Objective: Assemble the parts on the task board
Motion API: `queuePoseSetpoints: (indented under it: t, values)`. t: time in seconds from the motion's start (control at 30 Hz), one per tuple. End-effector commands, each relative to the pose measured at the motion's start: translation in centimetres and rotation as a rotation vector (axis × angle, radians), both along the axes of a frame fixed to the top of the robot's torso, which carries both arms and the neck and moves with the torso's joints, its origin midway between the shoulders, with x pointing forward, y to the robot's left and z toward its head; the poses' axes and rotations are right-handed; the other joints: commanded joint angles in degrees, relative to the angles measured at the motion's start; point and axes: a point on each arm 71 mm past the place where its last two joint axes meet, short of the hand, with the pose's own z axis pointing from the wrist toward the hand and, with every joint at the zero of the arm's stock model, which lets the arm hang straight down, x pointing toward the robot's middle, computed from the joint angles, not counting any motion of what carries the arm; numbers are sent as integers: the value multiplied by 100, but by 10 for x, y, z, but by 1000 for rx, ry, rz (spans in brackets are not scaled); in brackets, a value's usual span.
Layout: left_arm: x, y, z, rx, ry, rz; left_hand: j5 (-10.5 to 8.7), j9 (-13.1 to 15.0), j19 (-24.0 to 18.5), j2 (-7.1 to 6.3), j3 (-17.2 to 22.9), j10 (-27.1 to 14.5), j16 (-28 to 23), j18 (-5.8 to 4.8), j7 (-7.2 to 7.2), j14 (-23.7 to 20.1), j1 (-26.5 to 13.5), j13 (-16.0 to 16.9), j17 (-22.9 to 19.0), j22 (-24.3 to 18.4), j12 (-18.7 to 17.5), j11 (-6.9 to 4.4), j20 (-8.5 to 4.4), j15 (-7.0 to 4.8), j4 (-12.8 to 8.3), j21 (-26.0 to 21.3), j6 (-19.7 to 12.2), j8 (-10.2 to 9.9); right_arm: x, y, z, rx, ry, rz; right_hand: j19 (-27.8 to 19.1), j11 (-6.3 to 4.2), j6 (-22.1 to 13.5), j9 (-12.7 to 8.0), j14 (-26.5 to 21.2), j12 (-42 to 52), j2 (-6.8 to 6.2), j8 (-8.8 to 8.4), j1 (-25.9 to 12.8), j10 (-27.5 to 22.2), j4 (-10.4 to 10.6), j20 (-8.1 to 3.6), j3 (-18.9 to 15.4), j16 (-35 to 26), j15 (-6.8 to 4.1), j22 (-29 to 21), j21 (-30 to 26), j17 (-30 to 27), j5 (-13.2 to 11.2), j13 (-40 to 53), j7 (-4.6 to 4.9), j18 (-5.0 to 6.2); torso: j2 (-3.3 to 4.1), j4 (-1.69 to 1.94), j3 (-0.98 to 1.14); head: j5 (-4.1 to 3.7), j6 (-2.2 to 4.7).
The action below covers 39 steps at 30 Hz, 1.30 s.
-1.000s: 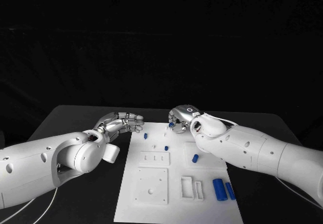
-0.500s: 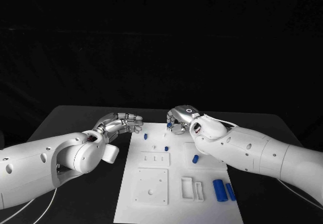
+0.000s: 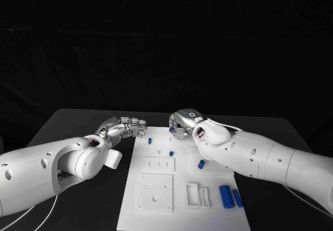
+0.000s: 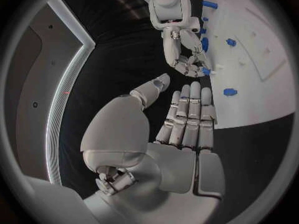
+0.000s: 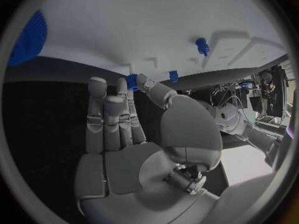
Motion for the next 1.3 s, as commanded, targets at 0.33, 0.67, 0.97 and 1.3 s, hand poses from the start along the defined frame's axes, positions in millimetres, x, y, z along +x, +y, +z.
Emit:
queuePoseSetpoints:
  t: [0.33, 0.67, 0.97, 1.3]
  values:
    - [0, -2, 3, -5, -12, -12, -7, 6, 0, 6, 40, 29, -36, 32, -9, 20, -44, -8, -8, 107, -34, 22, 12, 21, 0, 18, 29, -30, 3, 1, -5, -42, 20, -15, 6, -11, 30, 11, -7, 5, 10, 29, 62, 27, 12, -42, 36, 29, -53, 101, 25, -10, 19, 19, 9, 248, 9, 2, -5, 2, -10]
    - [1, -2, 3, -4, -13, -11, -8, 7, 0, 5, 43, 30, -36, 31, -9, 20, -47, -8, -8, 107, -36, 23, 12, 21, 0, 19, 29, -32, 4, 1, -9, -64, 25, -24, 1, -9, 25, 16, -10, -2, 2, 24, 57, 21, 15, -40, 42, 30, -51, 100, 24, -14, 19, 31, 11, 249, 13, -3, -6, 6, -16]
    - [0, -3, 3, -5, -12, -15, -9, 8, 0, 6, 45, 31, -36, 31, -8, 21, -50, -7, -7, 107, -38, 23, 13, 21, 1, 20, 29, -33, 5, 2, -11, -76, 38, -25, -14, 0, 3, 26, -19, -25, -56, 3, 30, -4, 20, -33, 37, 27, -42, 99, 21, -30, 19, 63, 21, 249, 11, 3, -5, -4, -23]
    - [1, 0, 3, -4, -13, -8, -9, 9, 0, 4, 48, 32, -36, 31, -9, 21, -51, -7, -7, 108, -40, 23, 12, 21, 0, 21, 30, -34, 5, -2, -14, -90, 54, -33, -18, 2, -3, 32, -22, -33, -78, -4, 28, -13, 12, -33, 29, 27, -40, 98, 21, -36, 19, 78, 21, 248, 11, -5, -5, 5, -30]
